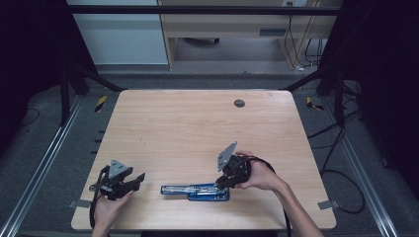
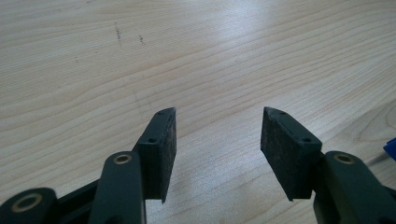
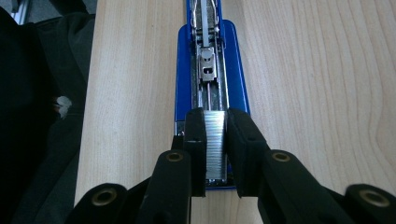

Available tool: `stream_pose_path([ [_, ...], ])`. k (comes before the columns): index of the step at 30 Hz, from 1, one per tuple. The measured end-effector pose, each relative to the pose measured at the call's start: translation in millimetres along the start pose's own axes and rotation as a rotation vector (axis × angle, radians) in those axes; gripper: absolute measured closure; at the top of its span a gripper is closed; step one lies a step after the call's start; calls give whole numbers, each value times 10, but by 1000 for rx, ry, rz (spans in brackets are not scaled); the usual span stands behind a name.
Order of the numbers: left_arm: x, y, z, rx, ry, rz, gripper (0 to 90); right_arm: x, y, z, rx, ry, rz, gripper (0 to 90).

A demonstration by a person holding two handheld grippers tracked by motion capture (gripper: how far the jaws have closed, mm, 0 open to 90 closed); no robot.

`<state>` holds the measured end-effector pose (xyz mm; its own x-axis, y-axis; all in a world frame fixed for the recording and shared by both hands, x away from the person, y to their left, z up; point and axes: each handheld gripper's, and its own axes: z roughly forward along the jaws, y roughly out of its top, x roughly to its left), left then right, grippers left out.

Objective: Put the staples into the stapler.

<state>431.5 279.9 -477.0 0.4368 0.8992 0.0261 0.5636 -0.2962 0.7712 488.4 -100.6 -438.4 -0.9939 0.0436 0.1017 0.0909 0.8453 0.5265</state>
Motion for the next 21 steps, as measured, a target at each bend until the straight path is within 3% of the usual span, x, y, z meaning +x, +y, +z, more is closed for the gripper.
stream_pose_path([
  [21,1,0,0,4,1,3,459,6,-8,58,17,2,-12,785],
])
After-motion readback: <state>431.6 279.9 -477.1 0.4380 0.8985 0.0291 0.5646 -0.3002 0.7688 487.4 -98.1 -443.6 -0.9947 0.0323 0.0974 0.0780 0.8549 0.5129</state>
